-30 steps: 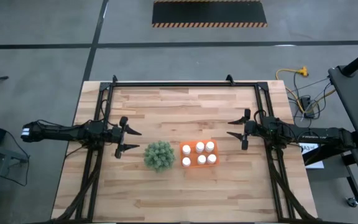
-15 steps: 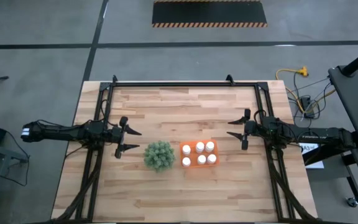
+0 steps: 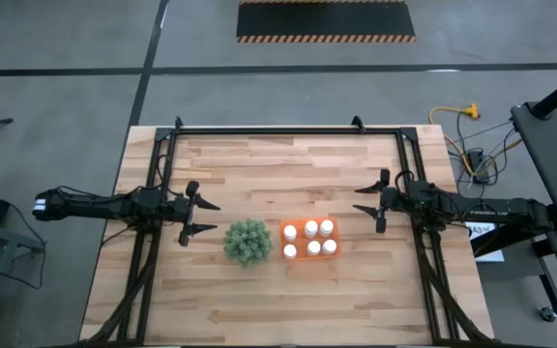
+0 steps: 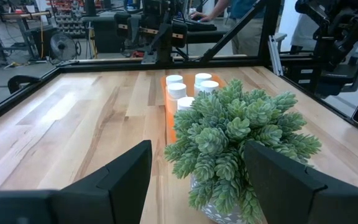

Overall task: Pick and place pill bottles into a basket
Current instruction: Return to Home Position

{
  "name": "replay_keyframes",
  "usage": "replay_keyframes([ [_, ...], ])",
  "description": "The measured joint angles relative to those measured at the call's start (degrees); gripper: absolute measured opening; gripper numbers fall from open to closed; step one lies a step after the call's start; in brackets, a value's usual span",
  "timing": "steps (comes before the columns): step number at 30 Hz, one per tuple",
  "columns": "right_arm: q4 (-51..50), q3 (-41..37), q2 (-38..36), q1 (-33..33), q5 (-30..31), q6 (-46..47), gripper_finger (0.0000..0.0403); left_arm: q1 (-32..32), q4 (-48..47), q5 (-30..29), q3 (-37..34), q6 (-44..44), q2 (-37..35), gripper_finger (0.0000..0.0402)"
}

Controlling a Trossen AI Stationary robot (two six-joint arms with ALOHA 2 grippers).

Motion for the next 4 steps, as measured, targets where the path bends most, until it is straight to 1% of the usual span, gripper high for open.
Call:
replay_keyframes([
  [4, 0.0, 0.0, 0.0, 0.0, 0.0, 0.0, 0.0208, 0.0, 0.0, 0.0, 0.0, 0.0, 0.0, 0.0238],
])
